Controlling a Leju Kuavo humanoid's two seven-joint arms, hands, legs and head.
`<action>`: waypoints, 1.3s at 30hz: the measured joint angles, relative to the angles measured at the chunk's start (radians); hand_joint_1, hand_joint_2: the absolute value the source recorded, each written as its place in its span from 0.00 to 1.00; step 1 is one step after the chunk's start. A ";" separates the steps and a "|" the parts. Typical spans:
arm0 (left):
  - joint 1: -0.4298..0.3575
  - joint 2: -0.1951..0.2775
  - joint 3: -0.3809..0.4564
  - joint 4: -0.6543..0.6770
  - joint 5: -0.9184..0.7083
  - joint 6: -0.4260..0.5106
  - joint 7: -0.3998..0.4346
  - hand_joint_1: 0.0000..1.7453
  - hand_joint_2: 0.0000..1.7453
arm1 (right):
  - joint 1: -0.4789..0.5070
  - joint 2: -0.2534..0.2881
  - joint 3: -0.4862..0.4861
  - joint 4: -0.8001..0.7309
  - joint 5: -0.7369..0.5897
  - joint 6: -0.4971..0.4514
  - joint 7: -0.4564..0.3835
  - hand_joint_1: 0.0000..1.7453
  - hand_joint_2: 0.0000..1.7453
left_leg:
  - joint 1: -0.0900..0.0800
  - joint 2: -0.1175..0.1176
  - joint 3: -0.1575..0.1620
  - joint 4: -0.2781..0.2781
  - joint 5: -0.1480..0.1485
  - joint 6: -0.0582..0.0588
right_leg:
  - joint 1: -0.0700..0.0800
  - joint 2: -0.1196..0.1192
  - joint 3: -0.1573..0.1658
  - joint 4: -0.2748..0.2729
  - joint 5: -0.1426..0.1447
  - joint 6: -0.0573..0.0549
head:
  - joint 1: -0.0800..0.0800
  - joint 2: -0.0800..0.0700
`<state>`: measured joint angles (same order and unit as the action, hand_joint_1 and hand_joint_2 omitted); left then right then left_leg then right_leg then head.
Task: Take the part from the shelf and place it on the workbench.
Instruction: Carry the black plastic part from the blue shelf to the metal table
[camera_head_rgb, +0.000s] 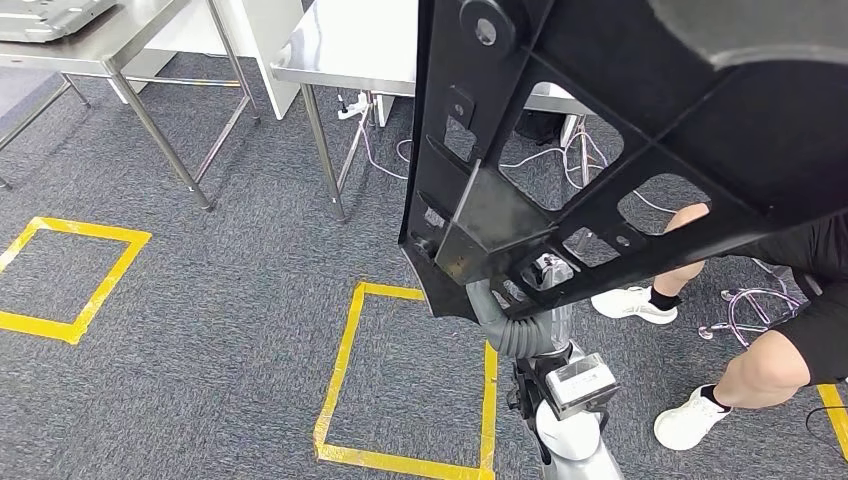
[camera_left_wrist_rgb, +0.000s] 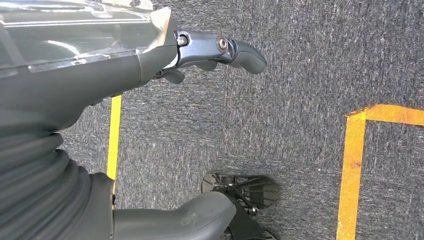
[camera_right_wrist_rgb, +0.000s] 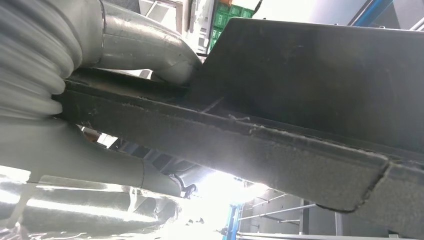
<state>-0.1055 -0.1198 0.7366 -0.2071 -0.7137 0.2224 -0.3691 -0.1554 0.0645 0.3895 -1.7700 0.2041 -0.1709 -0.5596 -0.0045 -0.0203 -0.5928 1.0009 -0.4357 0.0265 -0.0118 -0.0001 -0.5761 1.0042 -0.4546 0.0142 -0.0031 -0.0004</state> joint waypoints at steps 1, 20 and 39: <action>0.000 0.000 0.000 0.000 0.000 0.000 0.000 0.00 1.00 | 0.000 0.000 0.000 0.000 0.000 0.000 0.000 1.00 1.00 | 0.000 0.000 0.000 0.000 0.000 0.000 | 0.000 0.000 0.000 0.000 0.000 0.000 | 0.000 0.000; 0.000 0.000 0.000 0.000 0.000 0.000 -0.001 0.00 1.00 | 0.000 0.000 0.000 0.000 0.000 0.000 0.000 1.00 1.00 | 0.000 0.000 0.000 0.000 0.000 0.000 | 0.000 0.000 0.000 0.000 0.000 0.000 | 0.000 0.000; 0.001 0.000 0.000 0.000 0.000 -0.002 -0.009 0.00 1.00 | 0.001 0.000 -0.005 0.004 -0.003 -0.004 0.003 1.00 1.00 | -0.002 -0.001 0.006 -0.012 -0.009 0.036 | -0.001 0.000 0.009 0.008 0.012 0.025 | 0.000 0.000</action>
<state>-0.1041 -0.1197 0.7366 -0.2071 -0.7137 0.2209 -0.3783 -0.1546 0.0645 0.3848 -1.7661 0.2015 -0.1752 -0.5570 -0.0063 -0.0210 -0.5866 0.9890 -0.4451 0.0626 -0.0130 0.0000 -0.5673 1.0121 -0.4428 0.0396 -0.0028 -0.0002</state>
